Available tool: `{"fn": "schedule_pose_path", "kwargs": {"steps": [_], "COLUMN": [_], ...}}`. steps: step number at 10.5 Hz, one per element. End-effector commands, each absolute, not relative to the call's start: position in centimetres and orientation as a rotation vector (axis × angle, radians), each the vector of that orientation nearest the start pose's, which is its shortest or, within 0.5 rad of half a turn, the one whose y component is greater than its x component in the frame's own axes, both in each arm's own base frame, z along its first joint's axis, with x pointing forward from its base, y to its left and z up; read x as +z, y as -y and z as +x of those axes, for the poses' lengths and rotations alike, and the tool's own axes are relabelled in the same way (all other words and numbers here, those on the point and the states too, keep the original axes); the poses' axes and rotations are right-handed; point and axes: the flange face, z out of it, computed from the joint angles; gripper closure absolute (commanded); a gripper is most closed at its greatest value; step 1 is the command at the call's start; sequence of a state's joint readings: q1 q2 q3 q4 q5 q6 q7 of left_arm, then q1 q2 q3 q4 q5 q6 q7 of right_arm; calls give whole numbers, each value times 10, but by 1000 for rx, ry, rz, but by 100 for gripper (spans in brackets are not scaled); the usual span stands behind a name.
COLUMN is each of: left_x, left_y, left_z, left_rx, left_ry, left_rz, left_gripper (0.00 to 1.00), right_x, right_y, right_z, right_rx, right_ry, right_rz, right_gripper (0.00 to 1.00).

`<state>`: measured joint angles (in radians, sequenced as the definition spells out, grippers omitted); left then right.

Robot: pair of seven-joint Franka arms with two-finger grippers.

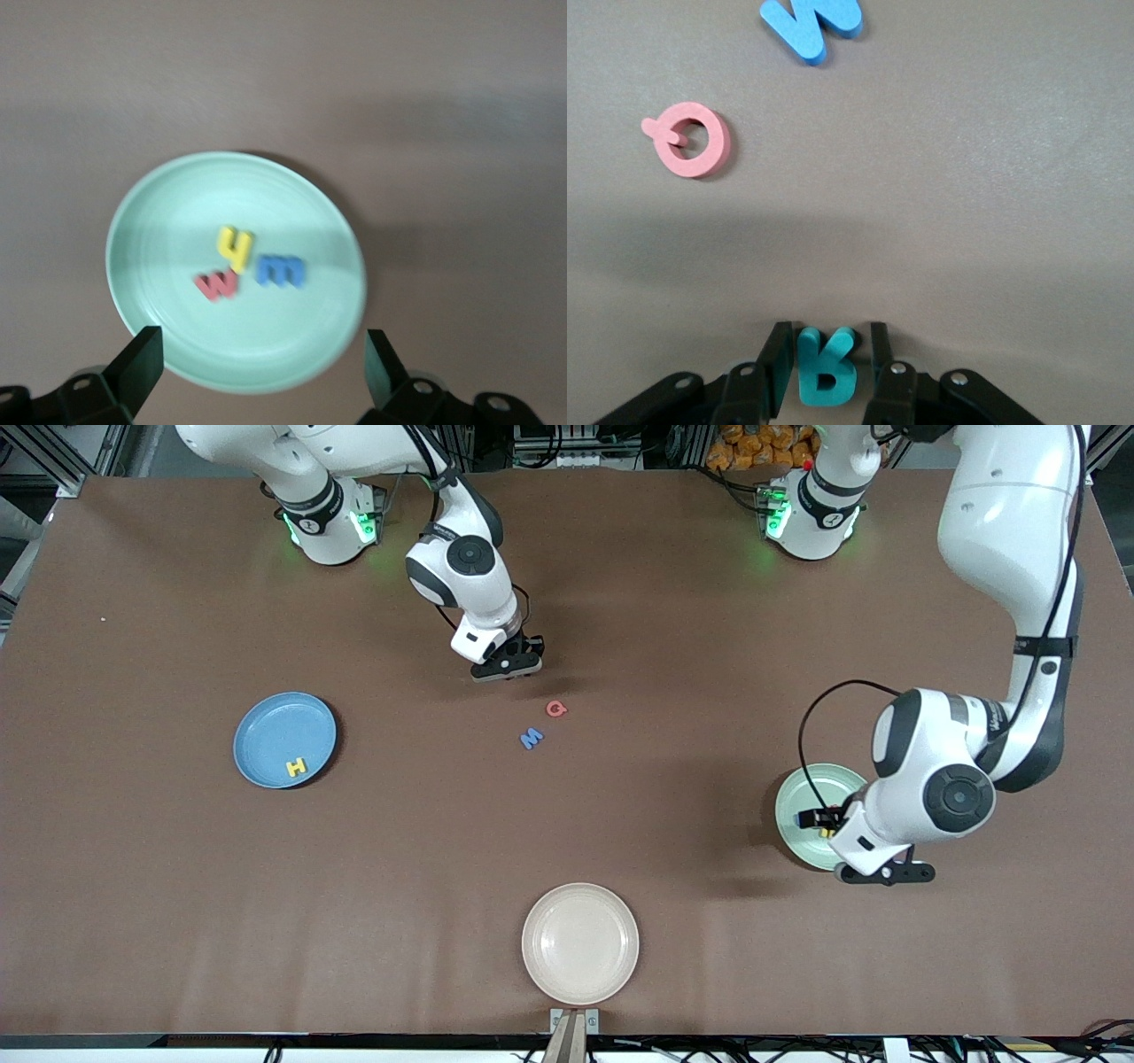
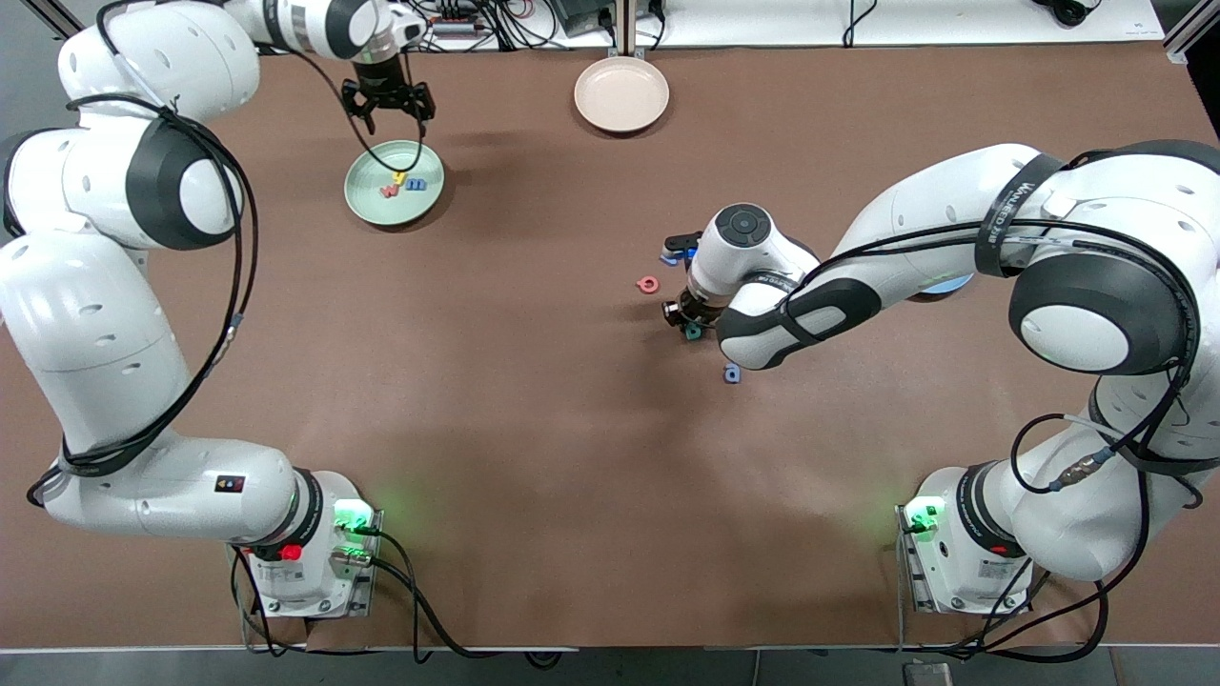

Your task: Sort uppercase to blue plate, lowercase to green plate

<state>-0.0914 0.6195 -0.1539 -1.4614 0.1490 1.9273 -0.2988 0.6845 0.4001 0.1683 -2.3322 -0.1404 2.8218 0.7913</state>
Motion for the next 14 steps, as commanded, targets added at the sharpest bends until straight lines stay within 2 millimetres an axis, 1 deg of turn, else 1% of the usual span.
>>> {"fn": "schedule_pose_path", "kwargs": {"steps": [1,4,7,8,9,10,11,12,13,14], "left_x": [335,360,391,401,409,413,413,407,402,404], "left_y": [168,190,224,226,236,238,246,257,267,270], "left_z": [665,650,625,618,605,598,589,578,569,563], "left_rx": [242,279,296,314,320,317,325,352,368,370], "left_ry": [80,111,104,92,62,53,33,12,-6,-13], "left_rz": [-3056,-3044,-3035,-3024,-3028,-3025,-3024,-3021,-3018,-3015], "left_gripper": [0,0,0,0,0,0,0,0,0,0], "right_x": [172,172,172,172,172,174,177,181,189,195], "right_y": [-405,-405,-405,-404,-404,-403,-397,-390,-380,-365], "right_z": [339,339,339,341,341,342,349,356,367,382], "right_rx": [-91,-93,-93,-93,-92,-95,-92,-90,-90,-88], "right_ry": [258,260,262,257,262,267,256,271,305,344], "right_rz": [-3047,-3046,-3046,-3047,-3048,-3047,-3058,-3067,-3077,-3087], "right_gripper": [63,69,71,72,72,72,73,73,73,73]}}
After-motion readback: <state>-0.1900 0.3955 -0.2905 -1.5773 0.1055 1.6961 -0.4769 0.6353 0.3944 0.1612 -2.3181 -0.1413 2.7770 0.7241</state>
